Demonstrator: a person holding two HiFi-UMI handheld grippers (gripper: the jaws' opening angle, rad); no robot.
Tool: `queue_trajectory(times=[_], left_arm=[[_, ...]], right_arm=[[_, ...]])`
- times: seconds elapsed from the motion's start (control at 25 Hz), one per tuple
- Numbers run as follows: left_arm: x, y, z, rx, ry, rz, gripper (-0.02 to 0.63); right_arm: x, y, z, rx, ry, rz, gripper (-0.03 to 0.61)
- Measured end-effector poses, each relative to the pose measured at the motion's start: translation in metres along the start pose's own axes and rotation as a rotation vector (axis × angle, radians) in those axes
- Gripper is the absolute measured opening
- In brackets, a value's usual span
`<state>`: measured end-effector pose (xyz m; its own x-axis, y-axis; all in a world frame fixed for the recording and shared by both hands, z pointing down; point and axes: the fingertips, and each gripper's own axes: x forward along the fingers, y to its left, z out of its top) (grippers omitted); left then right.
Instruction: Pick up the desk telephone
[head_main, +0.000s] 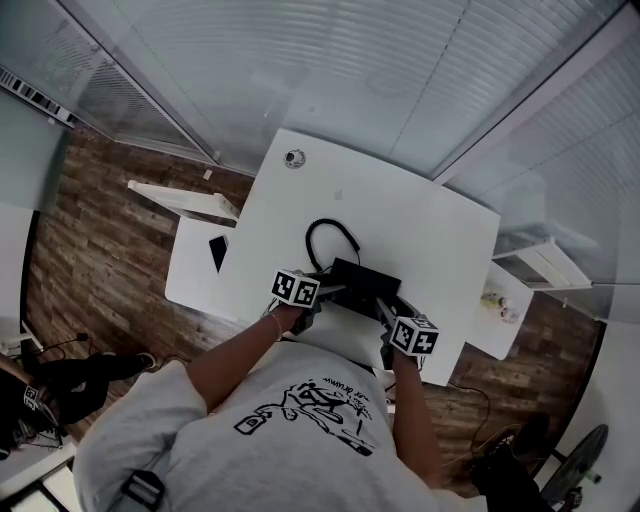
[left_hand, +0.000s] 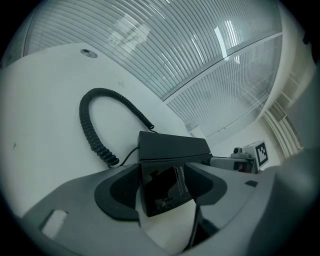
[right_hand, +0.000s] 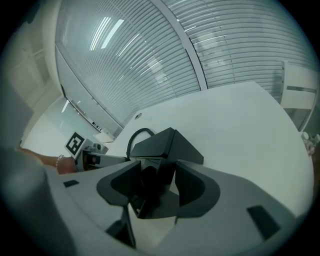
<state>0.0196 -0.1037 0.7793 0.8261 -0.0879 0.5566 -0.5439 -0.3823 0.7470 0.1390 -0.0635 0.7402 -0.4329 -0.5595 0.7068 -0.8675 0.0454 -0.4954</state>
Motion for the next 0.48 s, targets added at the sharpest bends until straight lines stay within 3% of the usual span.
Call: queue_trajectory(times=[0.48], left_arm=[[-0.015, -0.021, 0.018, 0.023, -0.044, 0.013, 0.273]], right_arm=[[-0.016, 0.007, 0.012, 0.022, -0.035, 0.021, 0.206]])
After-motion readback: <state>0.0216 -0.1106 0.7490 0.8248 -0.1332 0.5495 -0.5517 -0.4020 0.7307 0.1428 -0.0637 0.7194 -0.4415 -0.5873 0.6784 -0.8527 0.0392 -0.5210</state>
